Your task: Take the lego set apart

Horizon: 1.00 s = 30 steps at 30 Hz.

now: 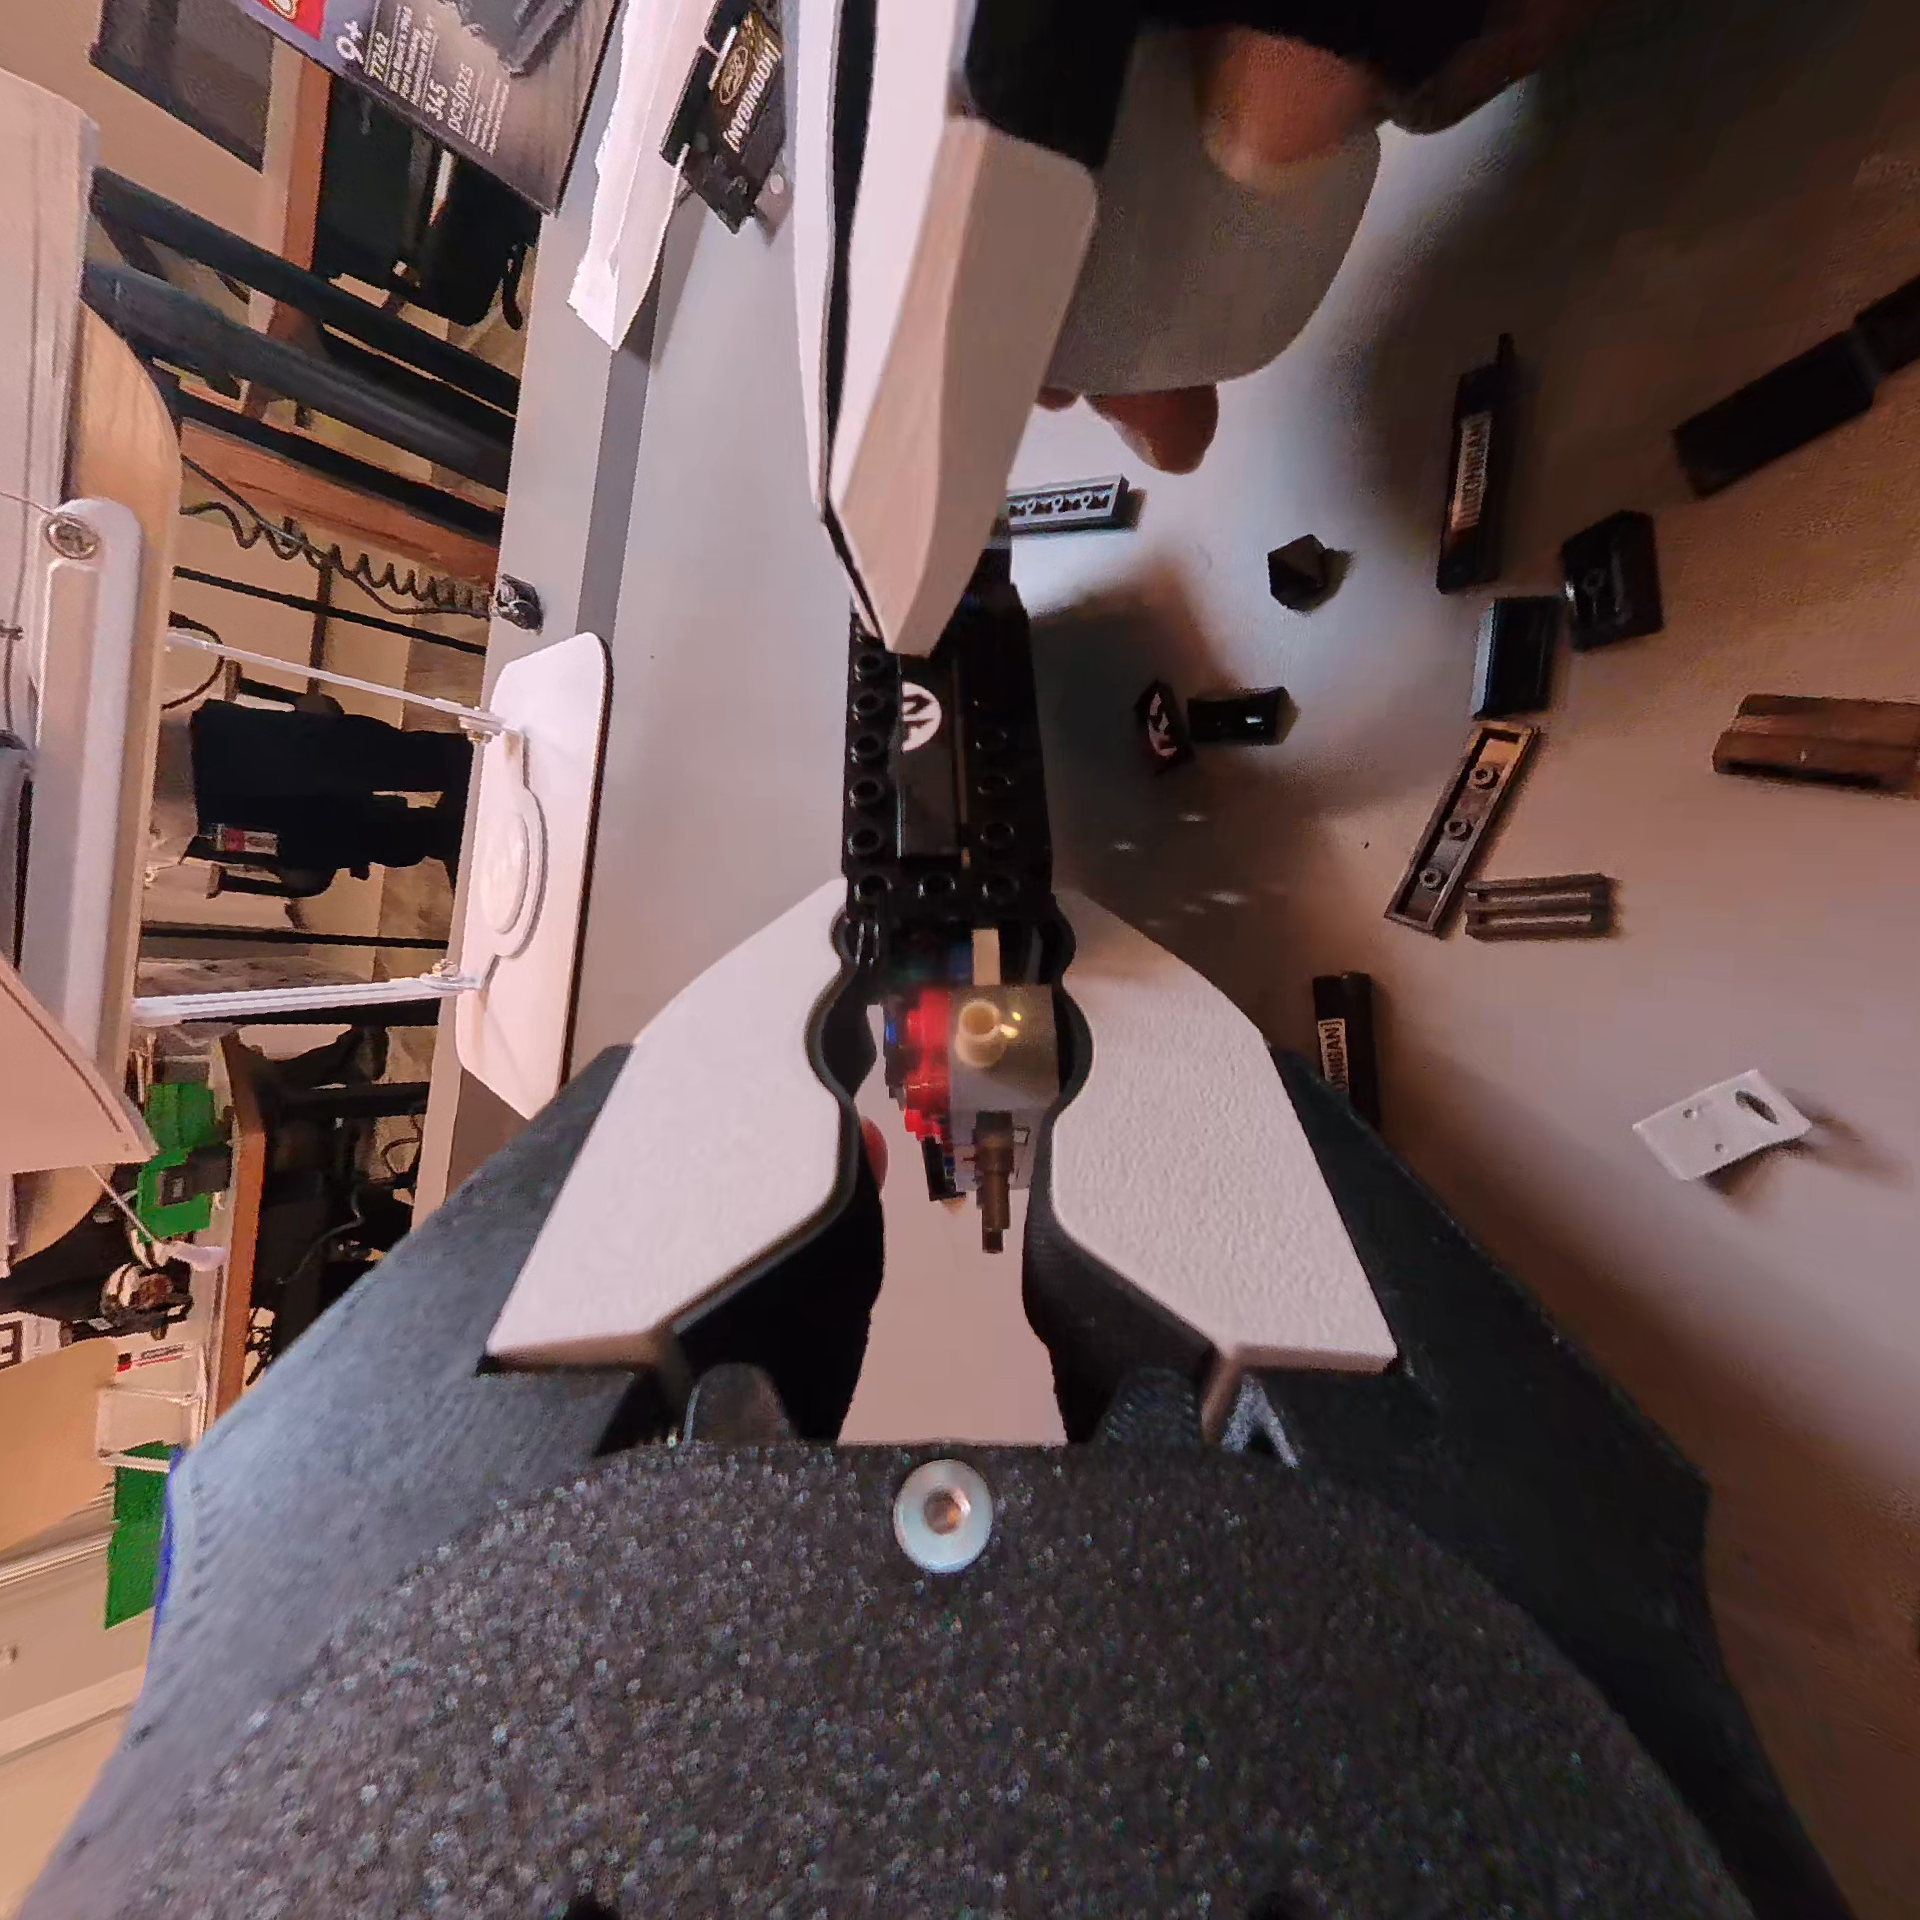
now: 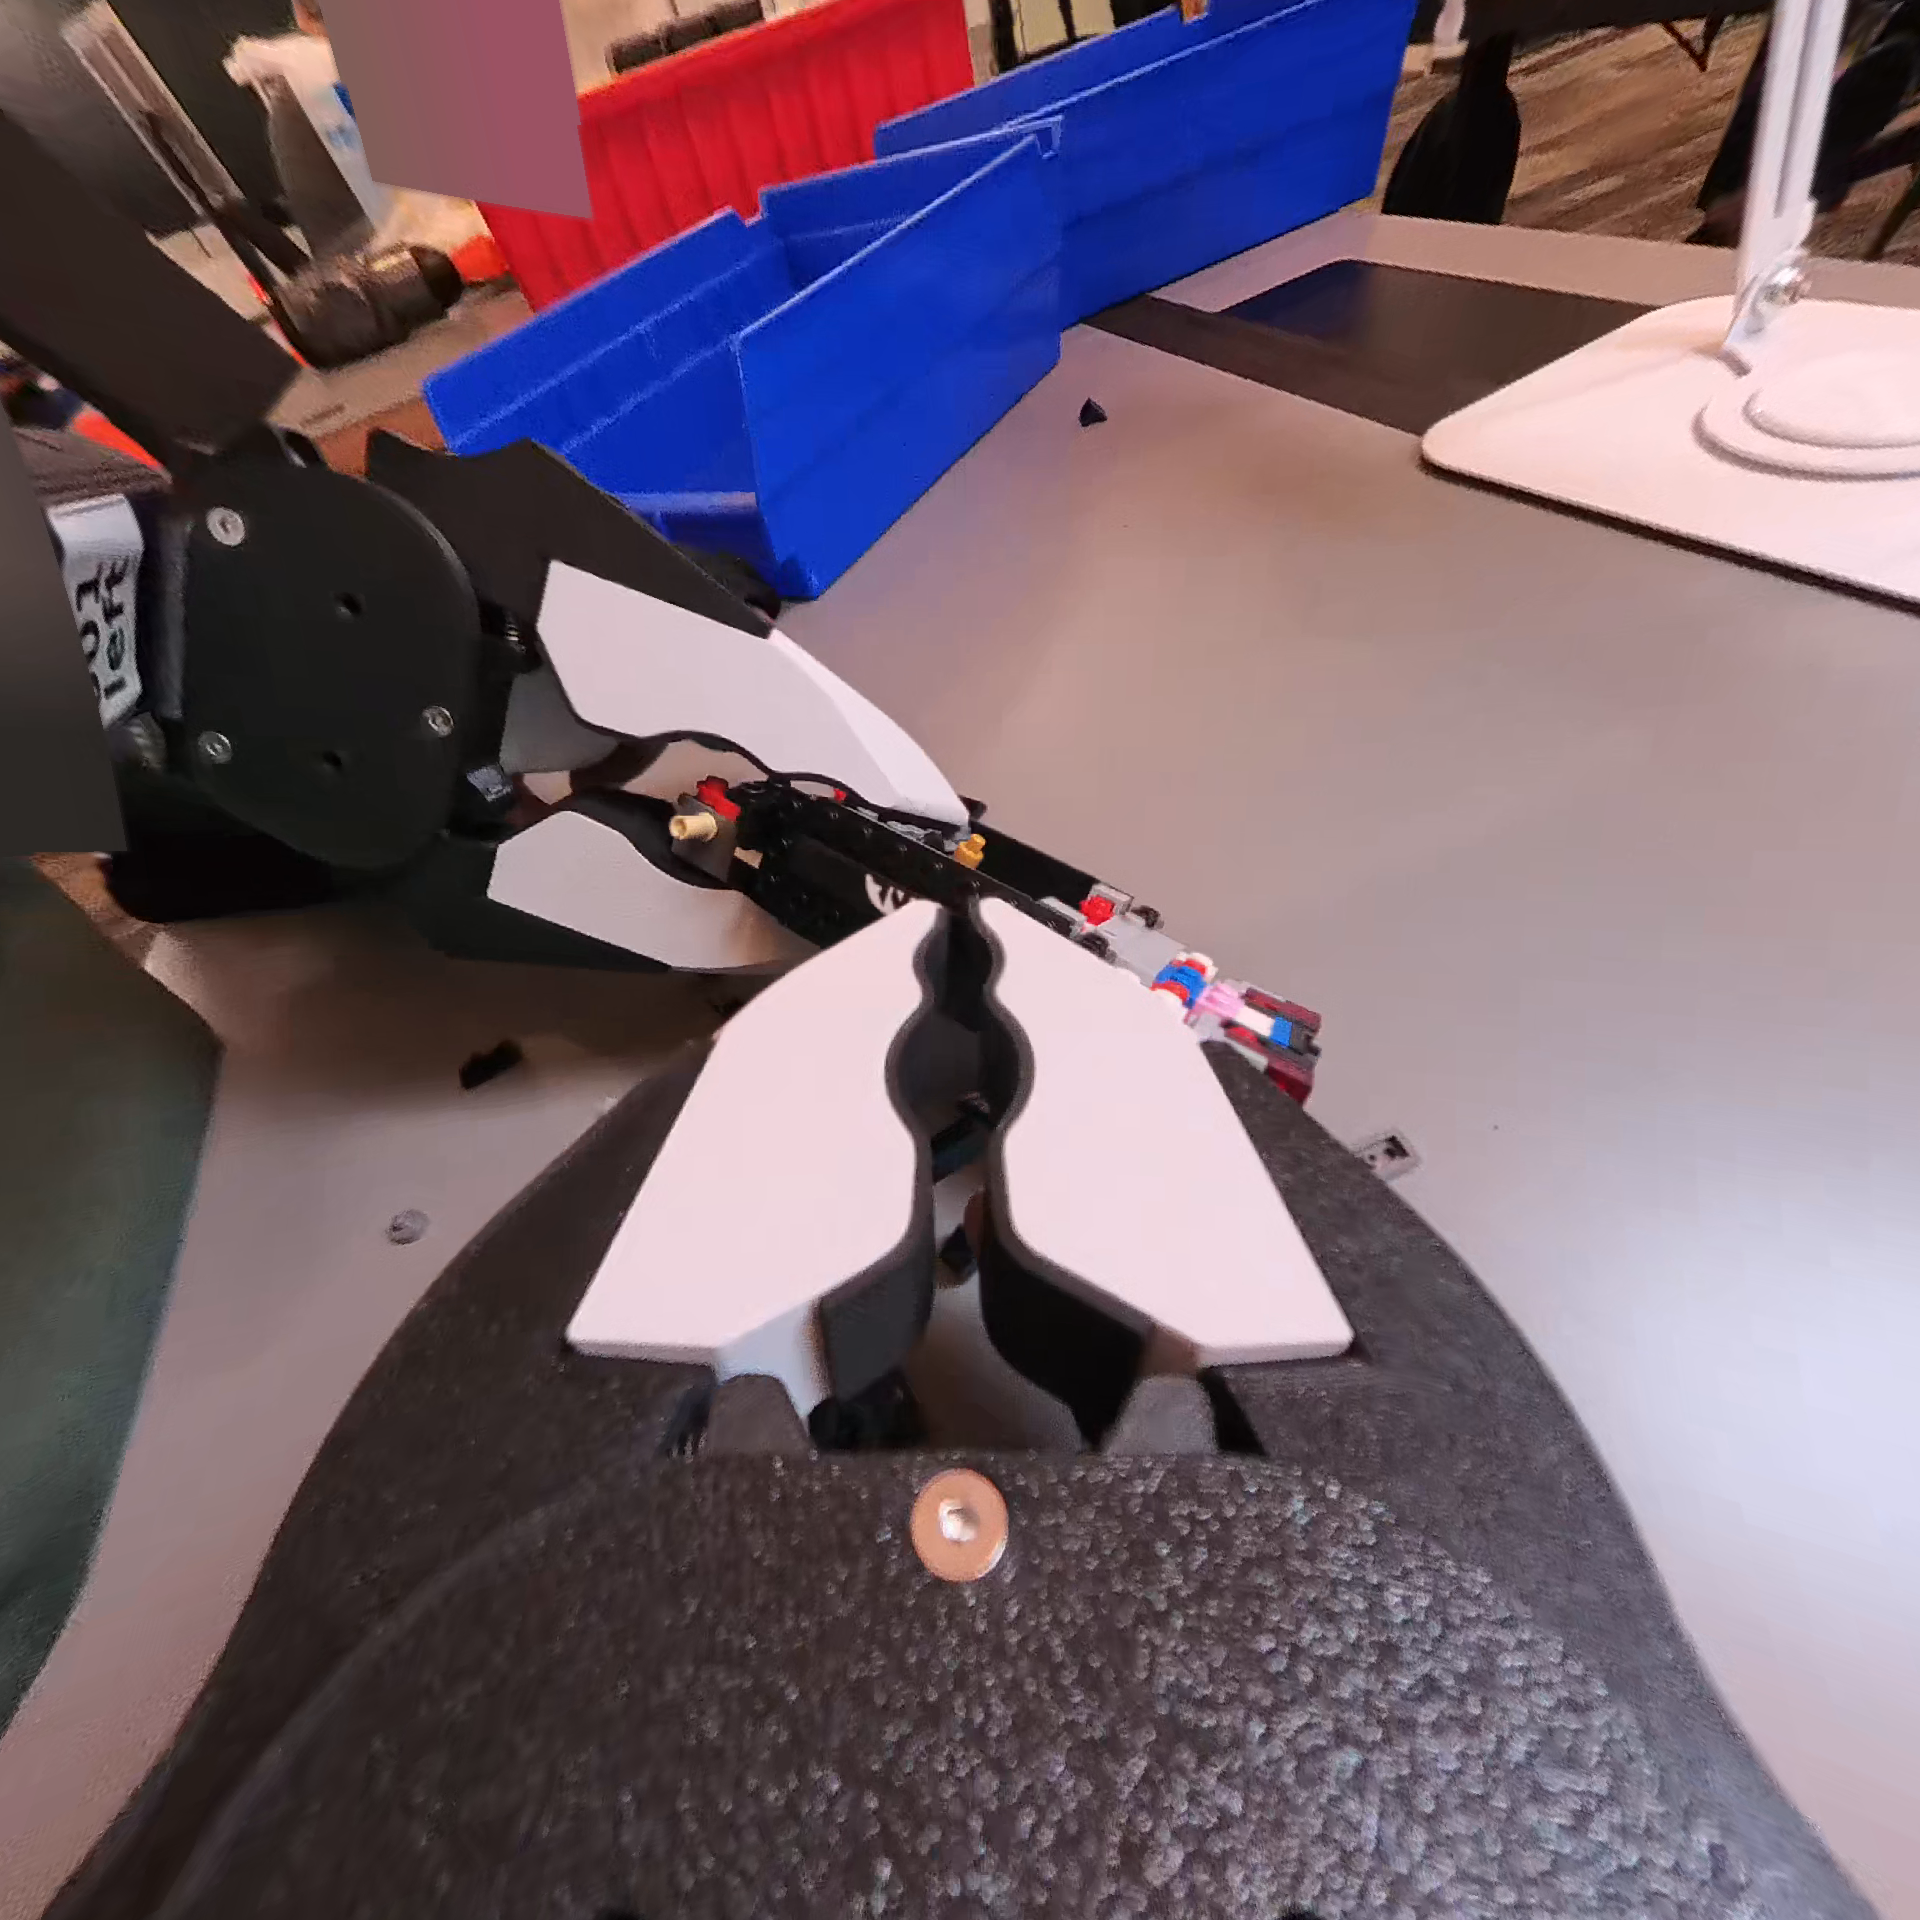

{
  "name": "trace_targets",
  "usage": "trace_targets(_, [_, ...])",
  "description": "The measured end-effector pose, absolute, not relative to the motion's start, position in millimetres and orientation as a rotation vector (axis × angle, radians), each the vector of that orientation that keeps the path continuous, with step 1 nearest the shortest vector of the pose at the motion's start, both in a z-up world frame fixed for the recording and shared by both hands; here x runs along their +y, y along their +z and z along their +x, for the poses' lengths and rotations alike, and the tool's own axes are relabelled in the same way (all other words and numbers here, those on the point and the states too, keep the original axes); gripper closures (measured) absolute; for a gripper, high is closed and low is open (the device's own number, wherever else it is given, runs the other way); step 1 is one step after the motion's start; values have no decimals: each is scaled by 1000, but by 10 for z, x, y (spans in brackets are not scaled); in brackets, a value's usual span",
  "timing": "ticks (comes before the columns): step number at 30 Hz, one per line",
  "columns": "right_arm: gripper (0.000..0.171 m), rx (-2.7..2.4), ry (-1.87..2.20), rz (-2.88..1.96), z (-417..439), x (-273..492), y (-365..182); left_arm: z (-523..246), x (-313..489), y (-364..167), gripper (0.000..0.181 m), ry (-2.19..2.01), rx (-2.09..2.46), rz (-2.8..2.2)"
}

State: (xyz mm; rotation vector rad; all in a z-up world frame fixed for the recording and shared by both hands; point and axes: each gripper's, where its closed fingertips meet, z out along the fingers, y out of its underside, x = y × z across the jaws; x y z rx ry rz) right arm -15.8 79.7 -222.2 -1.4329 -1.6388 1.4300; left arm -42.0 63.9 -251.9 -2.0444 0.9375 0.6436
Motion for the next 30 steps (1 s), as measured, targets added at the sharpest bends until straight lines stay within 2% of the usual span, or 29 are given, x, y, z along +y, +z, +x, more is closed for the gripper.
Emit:
trace_targets(6, [171, -1625, 1557, -1472, -147, 801, -2215, -431, 643, -2526, 151, 652, 939, -2046])
trace_targets(8, [171, -1734, 1806, -1385, -62, 485, -2123, -353, 671, -2530, 151, 594, 936, -2036])
trace_targets(9, [171, -1840, 1794, -1334, -49, 276, -2178, -300, 692, -2526, 151, 590, 955, -2026])
trace_targets(11, [171, -1838, 1609, -1210, -98, 320, -2134, -331, 706, -2516, 151, 616, 955, -2027])
trace_targets(14, [171, -1722, 1629, -1277, -39, 647, -2011, -393, 677, -2517, 151, 611, 936, -2037])
trace_targets(18, [171, -1767, 1221, -1194, -78, 820, -2146, -393, 692, -2518, 151, 606, 941, -2032])
trace_targets(20, [171, -1775, 1143, -1170, -99, 838, -2190, -389, 687, -2516, 151, 618, 947, -2026])
trace_targets(21, [160, -1796, 1107, -1149, -101, 825, -2218, -385, 682, -2519, 151, 616, 943, -2031])
trace_targets(23, [154, -1814, 1054, -1116, -100, 802, -2222, -386, 682, -2518, 151, 602, 932, -2038])
trace_targets(30, [155, -1823, 934, -1062, -110, 812, -2241, -379, 676, -2523, 151, 586, 925, -2046])
